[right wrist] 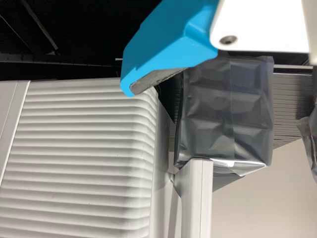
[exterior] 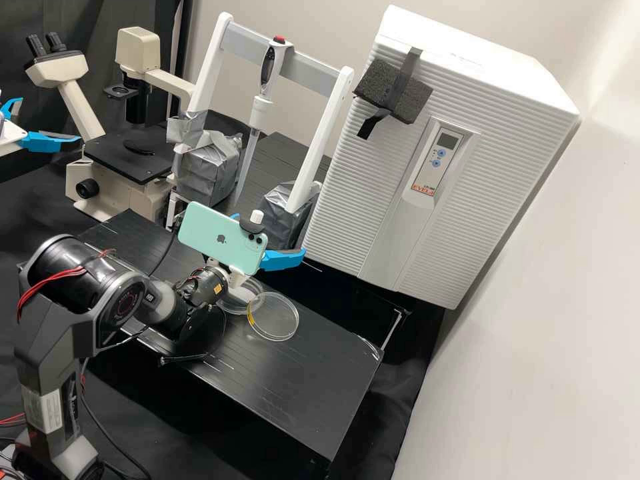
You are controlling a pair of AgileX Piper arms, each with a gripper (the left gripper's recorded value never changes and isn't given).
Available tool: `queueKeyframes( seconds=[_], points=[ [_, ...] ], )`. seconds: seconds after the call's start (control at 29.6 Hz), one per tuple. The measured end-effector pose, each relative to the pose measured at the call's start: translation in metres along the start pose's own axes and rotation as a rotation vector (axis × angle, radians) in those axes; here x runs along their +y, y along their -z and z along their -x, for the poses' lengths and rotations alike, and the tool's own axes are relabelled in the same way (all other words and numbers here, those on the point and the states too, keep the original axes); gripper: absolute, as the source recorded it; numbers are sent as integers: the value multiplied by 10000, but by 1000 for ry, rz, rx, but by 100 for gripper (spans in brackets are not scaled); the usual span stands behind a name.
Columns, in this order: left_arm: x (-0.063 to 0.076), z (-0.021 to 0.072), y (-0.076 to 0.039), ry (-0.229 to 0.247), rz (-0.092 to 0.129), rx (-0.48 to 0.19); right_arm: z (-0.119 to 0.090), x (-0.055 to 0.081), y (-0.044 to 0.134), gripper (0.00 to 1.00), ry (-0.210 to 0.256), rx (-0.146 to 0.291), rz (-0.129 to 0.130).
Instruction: Open the bottle
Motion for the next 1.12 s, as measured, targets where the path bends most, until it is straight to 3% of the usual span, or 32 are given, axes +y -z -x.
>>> queueKeyframes(
  seconds=[0.37,0.47,0.54,0.61,0.74,0.95,1.12],
  points=[
    [4,8,1,-8,6,-19,0,0,0,100,0,0,0],
    [-3,61,6,-30,44,-77,0,0,0,100,0,0,0],
    [-17,121,5,-50,88,-121,0,0,0,100,0,0,0],
    [-45,183,-8,-53,116,-167,0,0,0,100,0,0,0],
    [-145,308,-48,-5,178,-220,0,0,0,100,0,0,0],
    [-281,479,-170,90,206,-315,0,0,0,100,0,0,0],
    [-386,547,-287,143,209,-364,0,0,0,100,0,0,0]
  ],
)
